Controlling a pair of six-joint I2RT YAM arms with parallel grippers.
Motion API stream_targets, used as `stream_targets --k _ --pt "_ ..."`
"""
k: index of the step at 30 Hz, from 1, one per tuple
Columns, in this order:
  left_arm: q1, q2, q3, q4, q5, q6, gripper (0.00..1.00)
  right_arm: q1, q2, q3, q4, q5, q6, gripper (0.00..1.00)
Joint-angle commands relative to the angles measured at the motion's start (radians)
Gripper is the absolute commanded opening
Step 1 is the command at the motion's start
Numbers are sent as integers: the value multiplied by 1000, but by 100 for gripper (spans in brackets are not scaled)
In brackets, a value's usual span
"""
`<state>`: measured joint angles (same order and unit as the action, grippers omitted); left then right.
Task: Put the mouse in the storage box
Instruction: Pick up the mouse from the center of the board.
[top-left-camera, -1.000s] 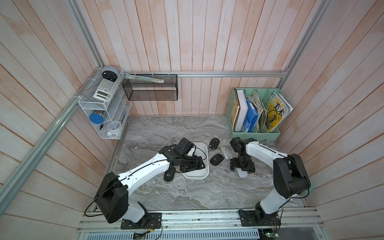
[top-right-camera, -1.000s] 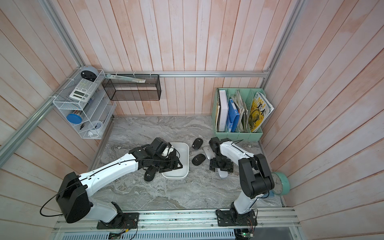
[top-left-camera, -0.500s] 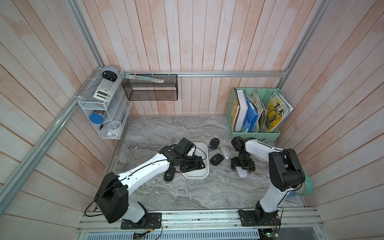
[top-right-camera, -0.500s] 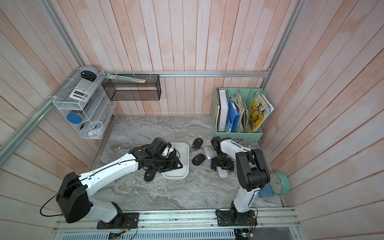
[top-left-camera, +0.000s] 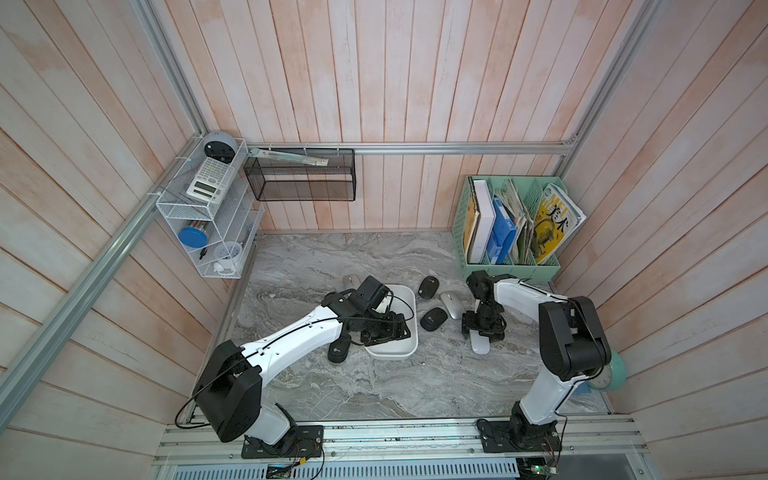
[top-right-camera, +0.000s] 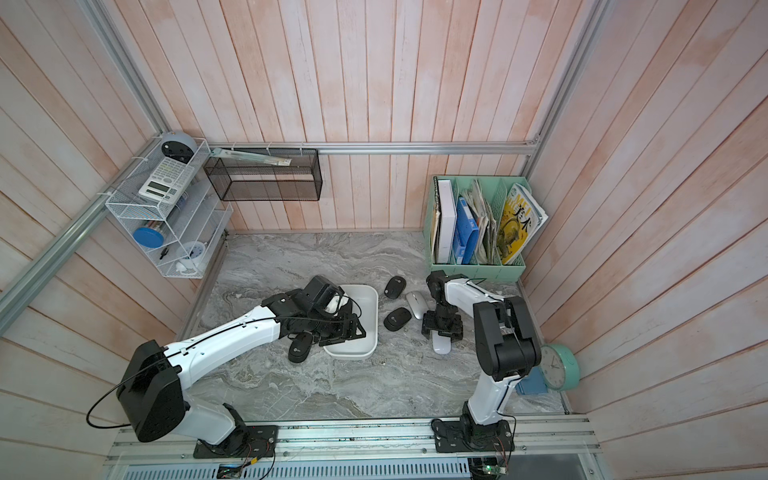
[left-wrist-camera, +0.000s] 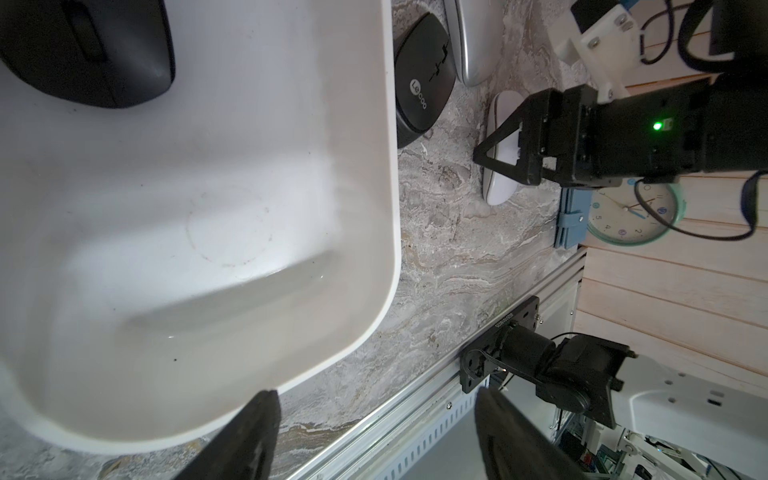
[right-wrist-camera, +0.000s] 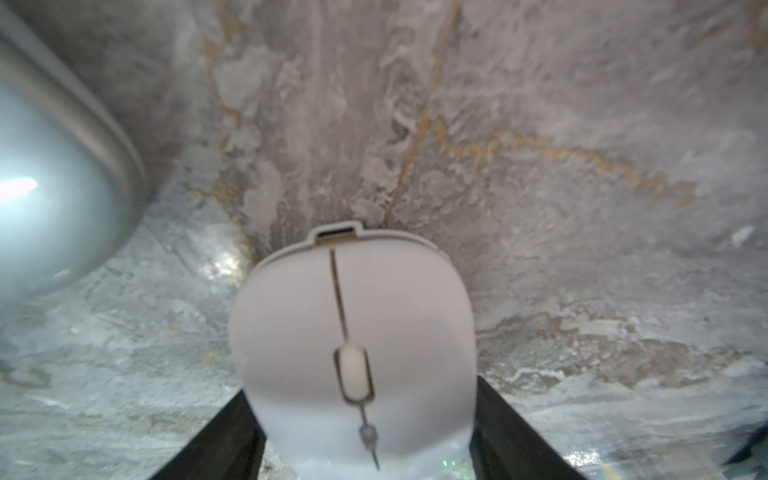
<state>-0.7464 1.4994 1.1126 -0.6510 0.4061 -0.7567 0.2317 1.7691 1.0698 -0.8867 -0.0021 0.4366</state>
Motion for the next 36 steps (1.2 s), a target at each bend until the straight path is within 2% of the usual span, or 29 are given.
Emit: stream_targets --k 1,6,10,19,29,36 --pt "-4 8 16 7 -21 -13 79 10 -8 -55 68 -80 55 77" --pt "-4 4 18 9 -27 -19 79 18 -3 -41 40 9 79 78" --pt "-4 3 12 8 -35 -22 79 18 34 -15 49 7 70 76" --pt "-5 -4 -1 32 -23 -36 79 18 37 -31 65 -15 81 56" --pt "-6 30 15 81 14 -53 79 42 -43 -55 32 -2 70 54" --pt "-35 93 53 166 36 -90 79 116 -103 -24 4 -11 91 54"
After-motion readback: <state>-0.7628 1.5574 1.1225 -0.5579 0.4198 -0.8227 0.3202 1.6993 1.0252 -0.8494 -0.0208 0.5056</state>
